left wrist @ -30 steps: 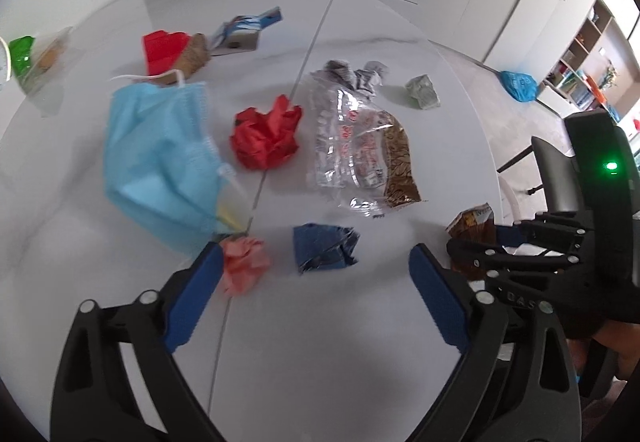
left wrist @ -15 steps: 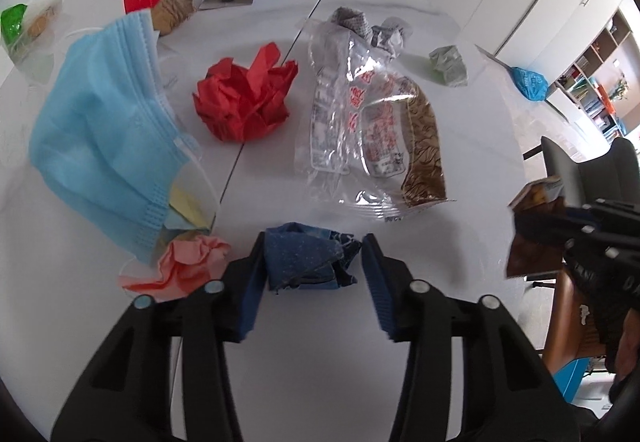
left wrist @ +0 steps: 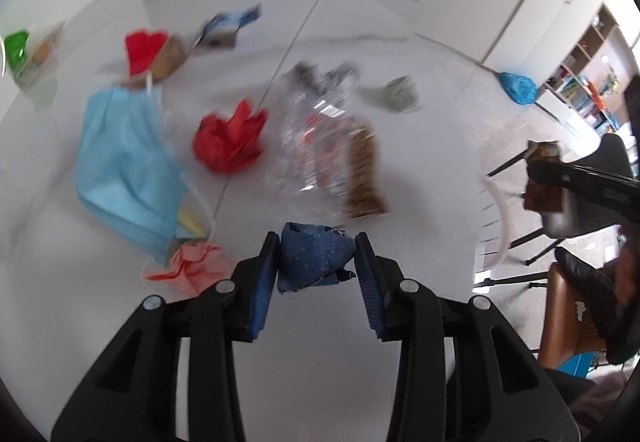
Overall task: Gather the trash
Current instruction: 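Release the brown bag and blue cloth into the wastebasket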
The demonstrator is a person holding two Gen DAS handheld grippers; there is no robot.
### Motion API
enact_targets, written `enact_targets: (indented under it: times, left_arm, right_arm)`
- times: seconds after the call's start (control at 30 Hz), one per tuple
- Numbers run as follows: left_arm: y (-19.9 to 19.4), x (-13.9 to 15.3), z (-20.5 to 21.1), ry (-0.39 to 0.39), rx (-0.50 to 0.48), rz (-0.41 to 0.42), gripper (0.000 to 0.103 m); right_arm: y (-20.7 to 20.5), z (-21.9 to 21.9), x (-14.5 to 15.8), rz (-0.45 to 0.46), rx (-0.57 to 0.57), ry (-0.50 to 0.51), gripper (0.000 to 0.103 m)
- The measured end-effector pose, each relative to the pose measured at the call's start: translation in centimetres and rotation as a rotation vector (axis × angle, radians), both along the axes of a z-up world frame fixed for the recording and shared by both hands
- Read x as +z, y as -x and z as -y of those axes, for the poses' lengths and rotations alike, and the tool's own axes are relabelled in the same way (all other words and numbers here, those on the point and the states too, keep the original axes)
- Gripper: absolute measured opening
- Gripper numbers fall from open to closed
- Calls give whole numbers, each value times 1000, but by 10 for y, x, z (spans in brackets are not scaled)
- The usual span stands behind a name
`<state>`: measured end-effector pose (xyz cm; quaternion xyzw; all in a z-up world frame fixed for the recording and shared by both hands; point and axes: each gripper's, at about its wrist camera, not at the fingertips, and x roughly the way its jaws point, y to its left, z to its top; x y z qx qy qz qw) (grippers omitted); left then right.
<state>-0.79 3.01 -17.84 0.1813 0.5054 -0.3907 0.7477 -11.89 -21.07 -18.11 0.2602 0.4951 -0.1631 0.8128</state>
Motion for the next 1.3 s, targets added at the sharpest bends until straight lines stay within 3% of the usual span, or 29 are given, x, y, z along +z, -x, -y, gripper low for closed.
enact_targets:
  times: [0.1, 0.2, 0.37, 0.4, 0.53, 0.7, 0.9, 1.2, 1.3]
  left_arm:
    - [16, 21, 17, 26, -55, 13, 38]
    - [36, 37, 41, 52, -105, 26, 38]
    - [64, 48, 95, 99, -147, -8, 39]
    - [70, 49, 107, 101, -161, -6, 39]
    - [94, 46, 149, 95, -205, -30, 39]
    - [121, 37, 194, 84, -245, -68, 39]
    - [145, 25, 235, 65, -297, -87, 39]
    - [165, 4, 276, 37, -328, -130, 39]
    - [169, -16, 291, 1, -361, -153, 45]
  right_arm:
    - [32, 39, -12, -67, -62, 68, 19]
    - [58, 77, -41, -143, -120, 75, 19]
    - [83, 130, -95, -218, -160, 19, 23]
    - [84, 136, -103, -216, -164, -4, 26]
    - [89, 157, -123, -224, -166, -65, 63]
    - [106, 172, -100, -206, -194, 15, 88]
    - [139, 185, -43, -156, -232, 142, 100]
    - [169, 207, -13, -106, -272, 166, 100]
    - [172, 211, -15, -105, -277, 162, 100]
